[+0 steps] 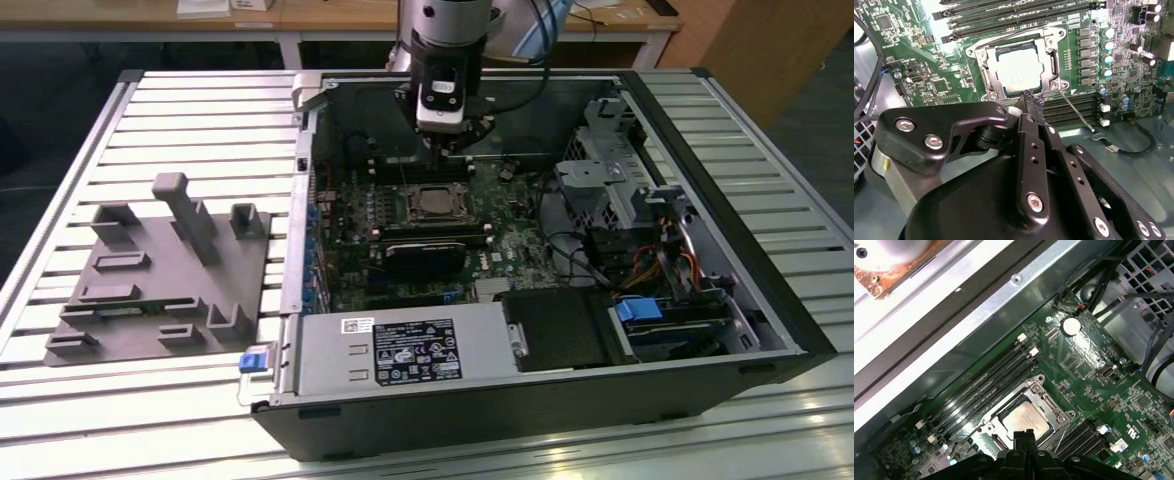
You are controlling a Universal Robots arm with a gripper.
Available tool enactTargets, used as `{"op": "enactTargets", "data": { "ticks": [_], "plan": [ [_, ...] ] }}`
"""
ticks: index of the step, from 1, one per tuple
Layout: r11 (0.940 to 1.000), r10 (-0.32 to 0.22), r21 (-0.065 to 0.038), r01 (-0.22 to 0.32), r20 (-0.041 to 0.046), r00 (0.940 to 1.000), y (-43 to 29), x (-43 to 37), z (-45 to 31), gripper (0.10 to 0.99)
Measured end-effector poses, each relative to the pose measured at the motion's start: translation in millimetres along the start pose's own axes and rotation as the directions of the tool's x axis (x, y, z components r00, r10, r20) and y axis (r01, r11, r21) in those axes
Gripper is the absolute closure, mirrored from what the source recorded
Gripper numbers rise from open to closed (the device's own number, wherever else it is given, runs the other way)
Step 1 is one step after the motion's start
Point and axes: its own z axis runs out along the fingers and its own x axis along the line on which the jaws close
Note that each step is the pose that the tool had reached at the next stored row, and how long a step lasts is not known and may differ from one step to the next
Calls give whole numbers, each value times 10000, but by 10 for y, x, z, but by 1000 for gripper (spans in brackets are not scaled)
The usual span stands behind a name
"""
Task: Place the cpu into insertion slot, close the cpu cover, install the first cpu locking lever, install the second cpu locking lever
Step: 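Install the first cpu locking lever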
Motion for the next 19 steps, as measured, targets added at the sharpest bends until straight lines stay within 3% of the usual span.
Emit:
{"op": "enactTargets", "data": {
  "ticks": [8, 19],
  "plan": [
    [9932, -1165, 1, 1165, -40, 9932, 0, 0, 0, 980],
    [9711, -2389, -3, 2389, -81, 9710, 0, 0, 0, 980]
  ]
}}
